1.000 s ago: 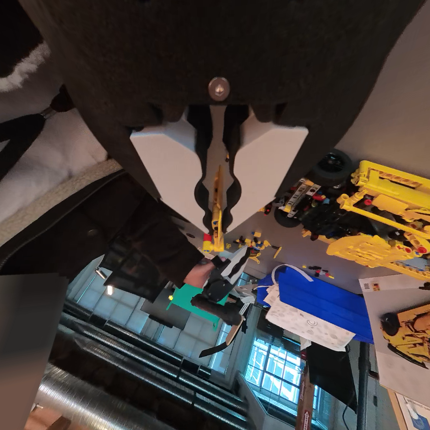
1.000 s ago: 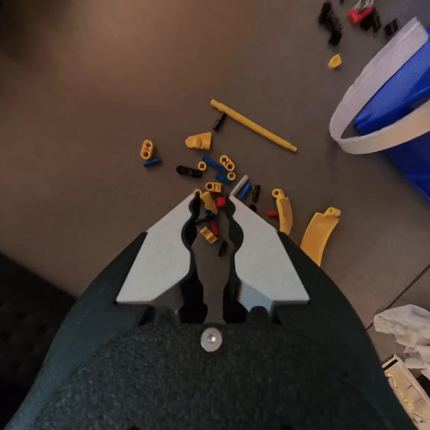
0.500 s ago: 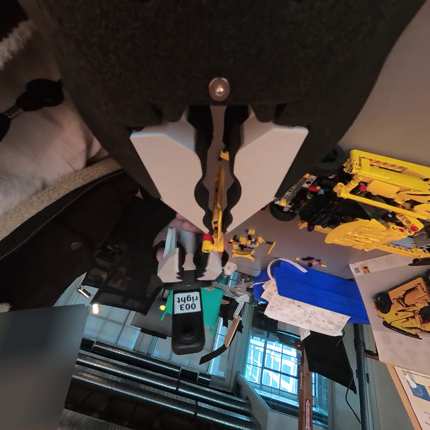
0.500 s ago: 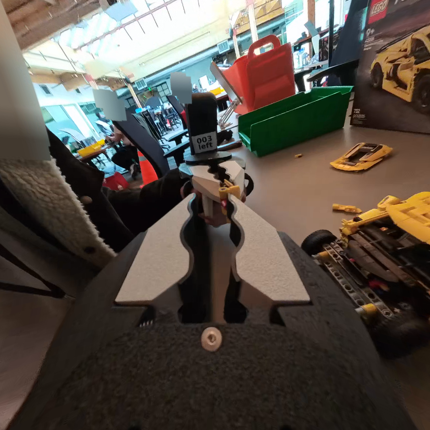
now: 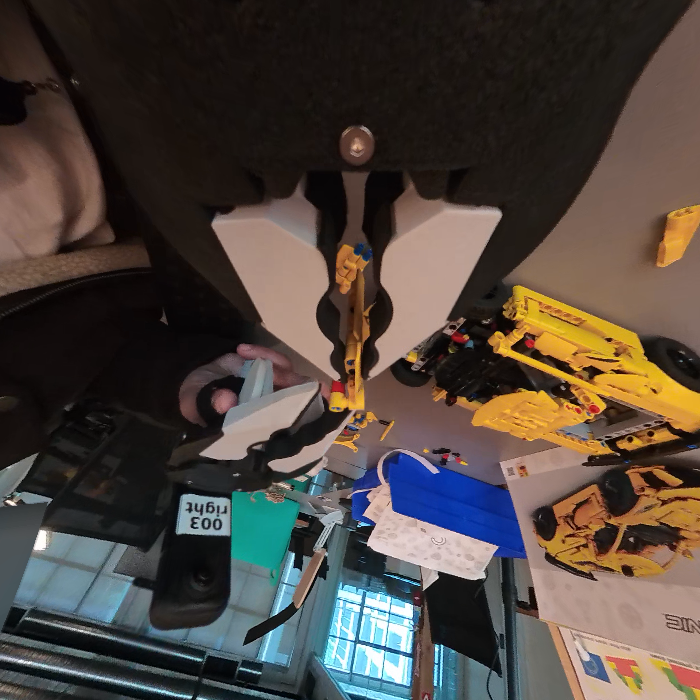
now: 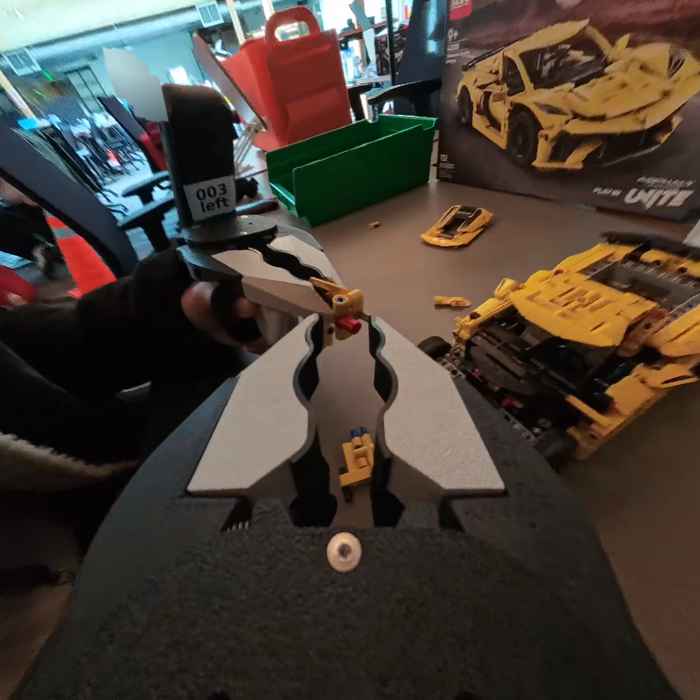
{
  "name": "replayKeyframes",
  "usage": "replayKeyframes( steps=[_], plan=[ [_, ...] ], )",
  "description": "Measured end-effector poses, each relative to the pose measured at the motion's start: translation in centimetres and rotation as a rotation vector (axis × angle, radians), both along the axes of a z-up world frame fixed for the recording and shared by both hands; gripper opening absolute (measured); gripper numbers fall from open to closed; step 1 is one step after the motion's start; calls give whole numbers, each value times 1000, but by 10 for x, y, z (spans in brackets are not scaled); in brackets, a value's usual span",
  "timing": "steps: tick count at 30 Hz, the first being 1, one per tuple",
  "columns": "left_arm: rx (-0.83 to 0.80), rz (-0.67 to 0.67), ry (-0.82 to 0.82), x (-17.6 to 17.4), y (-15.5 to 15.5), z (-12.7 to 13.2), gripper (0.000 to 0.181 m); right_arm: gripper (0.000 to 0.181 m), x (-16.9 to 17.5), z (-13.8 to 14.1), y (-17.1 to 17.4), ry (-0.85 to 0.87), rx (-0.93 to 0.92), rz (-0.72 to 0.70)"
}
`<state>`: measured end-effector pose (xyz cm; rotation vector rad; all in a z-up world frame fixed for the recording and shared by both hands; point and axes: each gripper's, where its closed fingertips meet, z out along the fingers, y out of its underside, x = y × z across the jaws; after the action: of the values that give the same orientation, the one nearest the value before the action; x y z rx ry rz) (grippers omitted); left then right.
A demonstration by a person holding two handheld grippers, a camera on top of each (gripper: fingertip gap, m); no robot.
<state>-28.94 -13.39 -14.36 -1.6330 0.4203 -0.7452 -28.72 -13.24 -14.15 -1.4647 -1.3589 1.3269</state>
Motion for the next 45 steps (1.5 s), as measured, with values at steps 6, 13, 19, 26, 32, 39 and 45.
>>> replayKeyframes(
  steps=[6, 13, 19, 26, 32, 39, 45],
  plan=[
    [-9, 29, 36, -1, 3, -5, 7, 25, -2, -8, -2, -15, -97, 46],
    [29, 49, 140, 4, 4, -8, 7, 13, -1, -13, 1, -58, -88, 30],
    [-9, 170, 287, -4, 14, -23, 6, 6, -2, -32, 11, -194, 116, -70],
    [-47, 224, 300, -7, 19, -27, 7, 6, -3, -37, 15, -210, 130, -115],
    [-16, 317, 399, -9, 22, -27, 6, 6, -5, -39, 18, -226, 152, -181],
    [54, 310, 461, -5, 20, -22, 6, 9, -4, -21, 17, -107, 226, -187],
    [65, 309, 532, -1, 20, -26, 6, 7, -5, -26, 19, -131, 179, -181]
  ],
)
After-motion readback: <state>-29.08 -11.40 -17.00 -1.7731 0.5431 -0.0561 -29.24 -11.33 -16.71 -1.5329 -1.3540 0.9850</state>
